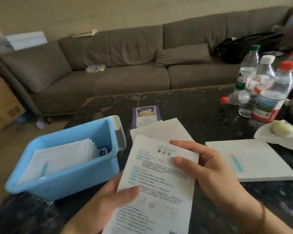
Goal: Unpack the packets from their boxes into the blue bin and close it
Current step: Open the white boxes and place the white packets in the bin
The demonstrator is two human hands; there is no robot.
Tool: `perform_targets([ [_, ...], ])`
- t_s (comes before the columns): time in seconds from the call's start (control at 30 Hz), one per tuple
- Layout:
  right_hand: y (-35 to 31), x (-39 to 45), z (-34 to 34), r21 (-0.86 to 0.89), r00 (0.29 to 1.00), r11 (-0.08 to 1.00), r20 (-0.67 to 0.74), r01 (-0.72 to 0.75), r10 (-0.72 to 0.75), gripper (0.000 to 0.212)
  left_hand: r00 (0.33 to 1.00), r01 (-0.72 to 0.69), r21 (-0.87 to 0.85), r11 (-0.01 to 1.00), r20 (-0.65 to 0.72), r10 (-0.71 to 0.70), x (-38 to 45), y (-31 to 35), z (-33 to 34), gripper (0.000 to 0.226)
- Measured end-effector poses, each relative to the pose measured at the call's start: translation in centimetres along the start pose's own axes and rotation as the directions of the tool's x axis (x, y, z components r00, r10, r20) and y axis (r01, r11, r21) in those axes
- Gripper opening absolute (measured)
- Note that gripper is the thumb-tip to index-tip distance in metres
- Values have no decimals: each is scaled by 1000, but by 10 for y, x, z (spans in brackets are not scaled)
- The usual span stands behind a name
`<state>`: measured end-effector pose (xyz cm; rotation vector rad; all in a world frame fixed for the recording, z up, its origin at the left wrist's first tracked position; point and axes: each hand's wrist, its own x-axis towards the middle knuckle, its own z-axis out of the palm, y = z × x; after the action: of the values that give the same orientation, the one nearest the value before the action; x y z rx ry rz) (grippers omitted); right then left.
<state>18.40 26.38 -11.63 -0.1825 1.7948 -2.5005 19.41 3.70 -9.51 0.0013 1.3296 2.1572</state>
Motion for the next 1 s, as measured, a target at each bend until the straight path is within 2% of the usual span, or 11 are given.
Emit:
perform_targets([
  [0.03,6,1,1,-88,996,995,-68,57,-63,29,998,-13,80,997,60,8,4,-6,15,49],
  [0.07,12,2,0,-279,972,949,-138,145,-189,30,997,-22,163,986,75,10,3,1,6,48],
  [0.13,21,3,-5,-687,852,663,-120,299,-509,33,998,-56,278,959,8,56,8,-9,4,46],
  [0.17,25,3,-7,-773,793,531,-59,348,-607,34,996,-85,272,959,1,88,8,-10,5,46],
  [0.2,28,2,-7,-810,757,447,-7,379,-654,34,991,-129,269,954,13,131,8,-11,4,46],
  [0.27,31,-1,-2,-845,713,348,53,405,-699,32,985,-170,280,945,27,169,7,-13,8,45],
  [0.47,33,0,6,-837,660,357,7,415,-751,23,965,-262,337,904,86,247,8,-21,9,40],
  [0.63,36,1,8,-864,607,306,-1,399,-794,15,952,-308,393,867,119,284,11,-25,12,41],
  [0.7,37,2,6,-888,587,259,16,381,-809,15,953,-302,404,864,125,275,12,-27,13,40],
  [0.8,40,2,4,-927,561,125,102,352,-821,15,956,-293,414,862,116,269,12,-30,13,40],
  [1.0,45,1,10,-975,648,42,111,216,-753,18,938,-336,549,766,121,324,13,-35,15,45],
])
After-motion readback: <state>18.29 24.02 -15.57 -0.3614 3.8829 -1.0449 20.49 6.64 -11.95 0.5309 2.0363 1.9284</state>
